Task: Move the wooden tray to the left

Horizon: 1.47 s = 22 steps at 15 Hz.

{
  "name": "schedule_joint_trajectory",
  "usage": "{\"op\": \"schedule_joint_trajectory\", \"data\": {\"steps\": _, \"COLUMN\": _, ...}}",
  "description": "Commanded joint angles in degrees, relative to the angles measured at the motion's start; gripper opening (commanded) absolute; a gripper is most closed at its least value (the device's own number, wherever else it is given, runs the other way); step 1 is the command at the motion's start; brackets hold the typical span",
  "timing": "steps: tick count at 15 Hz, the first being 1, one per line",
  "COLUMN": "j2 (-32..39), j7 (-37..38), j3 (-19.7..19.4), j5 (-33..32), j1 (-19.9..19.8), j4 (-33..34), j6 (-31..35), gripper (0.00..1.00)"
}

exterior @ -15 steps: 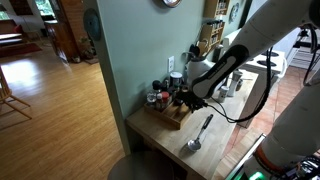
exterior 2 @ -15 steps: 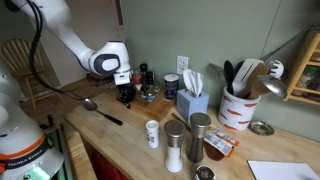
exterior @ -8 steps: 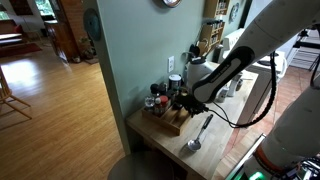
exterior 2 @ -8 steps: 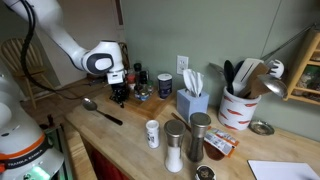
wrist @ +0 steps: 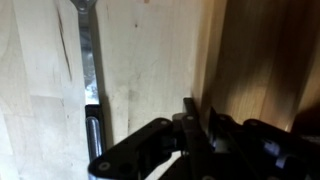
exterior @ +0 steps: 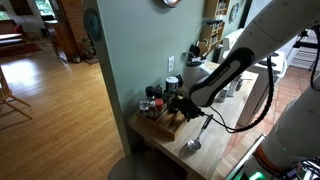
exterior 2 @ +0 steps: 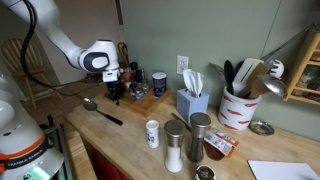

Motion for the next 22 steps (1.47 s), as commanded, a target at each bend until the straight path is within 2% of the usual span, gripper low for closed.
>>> {"op": "schedule_joint_trajectory", "data": {"steps": 1, "j2": -0.55, "j7": 1.78, "j3": 1.45, "j5": 2.03, "j1": 2.04, "j4": 0.02, "j6": -1.68, "gripper": 0.03}}
{"op": "schedule_joint_trajectory", "data": {"steps": 9, "j2": 0.51, "j7": 4.08, "j3": 2.41, "j5": 2.94, "j1": 3.22, "j4": 0.08, "j6": 1.25, "gripper": 0.03}}
{"op": "schedule_joint_trajectory", "data": {"steps": 22, "j2": 3.74, "j7": 5.5, "j3": 3.03, "j5": 2.08, "j1": 4.22, "j4": 3.73, "j6": 1.81, "gripper": 0.03}}
